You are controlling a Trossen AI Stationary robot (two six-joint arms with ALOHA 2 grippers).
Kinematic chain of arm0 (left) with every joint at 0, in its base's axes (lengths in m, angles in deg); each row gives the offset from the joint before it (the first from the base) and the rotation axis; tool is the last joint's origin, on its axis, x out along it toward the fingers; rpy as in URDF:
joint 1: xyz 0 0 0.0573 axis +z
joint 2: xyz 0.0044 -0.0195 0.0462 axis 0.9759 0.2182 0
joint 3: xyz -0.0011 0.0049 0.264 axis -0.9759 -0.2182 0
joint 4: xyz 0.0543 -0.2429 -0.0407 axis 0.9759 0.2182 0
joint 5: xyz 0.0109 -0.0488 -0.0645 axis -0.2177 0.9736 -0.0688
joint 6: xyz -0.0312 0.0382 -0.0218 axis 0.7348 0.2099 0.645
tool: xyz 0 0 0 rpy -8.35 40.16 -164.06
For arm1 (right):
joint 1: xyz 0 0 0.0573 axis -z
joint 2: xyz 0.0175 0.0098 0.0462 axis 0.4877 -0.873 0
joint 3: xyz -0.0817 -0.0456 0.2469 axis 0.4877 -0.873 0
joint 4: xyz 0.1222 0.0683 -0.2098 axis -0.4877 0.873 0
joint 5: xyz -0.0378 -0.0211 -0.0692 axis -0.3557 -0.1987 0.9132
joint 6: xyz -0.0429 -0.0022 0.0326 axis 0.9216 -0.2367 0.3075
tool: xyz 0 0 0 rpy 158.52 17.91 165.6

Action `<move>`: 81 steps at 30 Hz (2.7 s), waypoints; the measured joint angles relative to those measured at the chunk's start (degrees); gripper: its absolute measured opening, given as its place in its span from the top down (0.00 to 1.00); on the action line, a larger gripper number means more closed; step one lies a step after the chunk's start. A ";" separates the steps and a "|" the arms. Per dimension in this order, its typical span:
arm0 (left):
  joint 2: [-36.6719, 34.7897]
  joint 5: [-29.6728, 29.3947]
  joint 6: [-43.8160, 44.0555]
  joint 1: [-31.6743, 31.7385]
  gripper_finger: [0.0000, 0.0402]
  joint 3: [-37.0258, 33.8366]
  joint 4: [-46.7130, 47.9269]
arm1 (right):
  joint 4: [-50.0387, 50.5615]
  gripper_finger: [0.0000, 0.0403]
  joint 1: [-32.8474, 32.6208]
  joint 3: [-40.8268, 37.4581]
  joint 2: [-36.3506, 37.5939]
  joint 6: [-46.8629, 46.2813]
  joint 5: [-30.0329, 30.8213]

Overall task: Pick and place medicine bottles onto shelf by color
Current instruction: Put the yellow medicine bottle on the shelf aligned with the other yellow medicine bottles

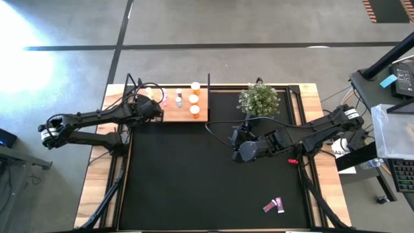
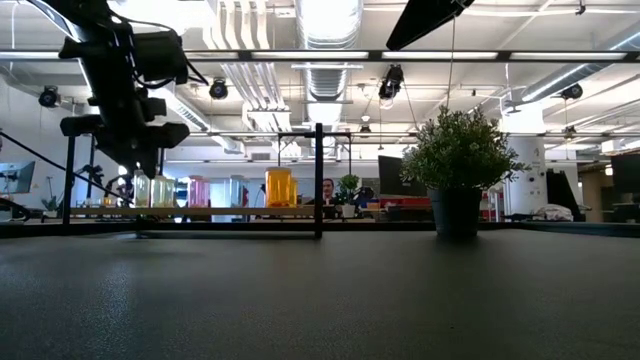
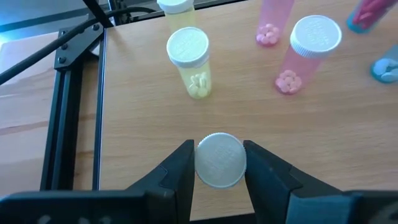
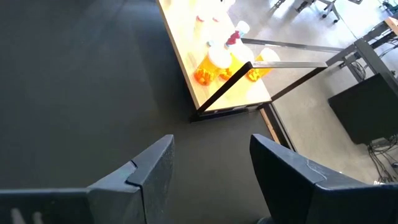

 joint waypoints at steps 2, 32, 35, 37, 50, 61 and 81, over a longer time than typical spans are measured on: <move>0.00 0.01 0.11 0.00 0.74 0.00 -0.04 | -0.02 0.50 0.00 0.00 0.00 0.00 0.00; -0.07 0.90 1.84 0.13 0.74 -0.02 0.97 | -0.33 0.50 0.00 0.00 0.00 0.00 0.00; -0.07 1.06 1.84 0.13 0.74 -0.02 1.03 | -0.33 0.50 0.00 0.00 0.00 0.00 -0.01; -0.07 1.19 1.84 0.13 0.74 -0.04 1.09 | -0.33 0.50 0.00 0.01 0.00 0.00 -0.01; -0.11 1.53 2.11 0.12 0.74 -1.15 0.76 | -0.33 0.50 0.00 0.01 0.00 0.01 -0.01; -0.36 1.74 1.18 0.60 0.69 -0.95 -0.14 | -0.36 0.50 0.00 0.01 0.00 0.01 -0.02; 0.81 2.36 4.75 0.79 0.60 -1.96 -0.63 | -0.35 0.50 0.00 0.00 0.00 0.00 -0.04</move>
